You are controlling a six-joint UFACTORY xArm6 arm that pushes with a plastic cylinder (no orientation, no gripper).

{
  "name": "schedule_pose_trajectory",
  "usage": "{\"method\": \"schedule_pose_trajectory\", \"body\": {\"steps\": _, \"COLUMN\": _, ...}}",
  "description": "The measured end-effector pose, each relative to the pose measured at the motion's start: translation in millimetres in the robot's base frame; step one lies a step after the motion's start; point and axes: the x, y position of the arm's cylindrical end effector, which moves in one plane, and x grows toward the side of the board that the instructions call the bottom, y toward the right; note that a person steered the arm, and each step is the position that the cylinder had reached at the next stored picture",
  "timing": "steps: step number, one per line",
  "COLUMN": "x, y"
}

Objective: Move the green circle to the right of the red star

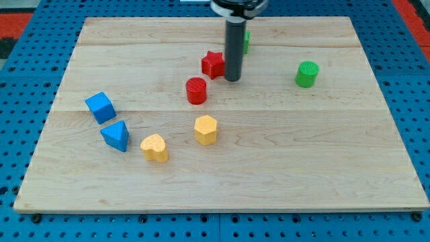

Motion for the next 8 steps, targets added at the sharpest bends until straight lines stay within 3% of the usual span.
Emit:
{"method": "schedule_pose_trajectory", "body": {"steps": 1, "x": 0.0, "y": -49.1}}
{"method": "schedule_pose_trajectory", "body": {"steps": 2, "x": -2.6, "y": -51.4}}
{"method": "schedule_pose_trajectory", "body": {"steps": 4, "x": 20.4, "y": 103.3}}
{"method": "schedule_pose_trajectory", "body": {"steps": 5, "x": 38.7, "y": 153.6}}
{"method": "schedule_pose_trajectory", "body": {"steps": 8, "x": -14.1, "y": 179.6}}
